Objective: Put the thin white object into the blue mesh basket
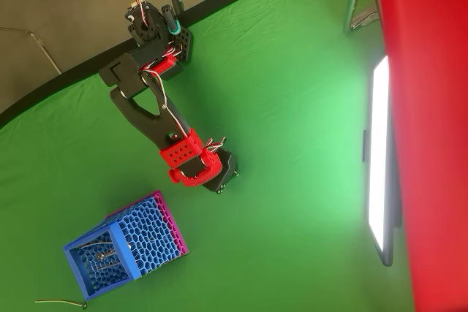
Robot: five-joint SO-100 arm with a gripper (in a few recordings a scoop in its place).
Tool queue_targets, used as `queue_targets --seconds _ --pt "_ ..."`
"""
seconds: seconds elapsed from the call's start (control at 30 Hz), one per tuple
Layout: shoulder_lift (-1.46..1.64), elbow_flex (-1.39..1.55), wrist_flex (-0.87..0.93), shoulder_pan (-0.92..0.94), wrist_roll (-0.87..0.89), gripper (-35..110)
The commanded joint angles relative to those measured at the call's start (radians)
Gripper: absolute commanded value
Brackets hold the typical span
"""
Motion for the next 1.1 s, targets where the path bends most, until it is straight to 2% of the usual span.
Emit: queue_targets --seconds 0.0,0.53,0.77,1.07 --pt "0.005 -0.035 0.008 0.003 -0.006 9" --pt "0.015 -0.025 -0.008 0.0 -0.031 5" --pt "0.124 0.014 -0.017 -0.014 -0.04 3" --pt "0.282 -0.057 0.025 -0.072 -0.155 1"
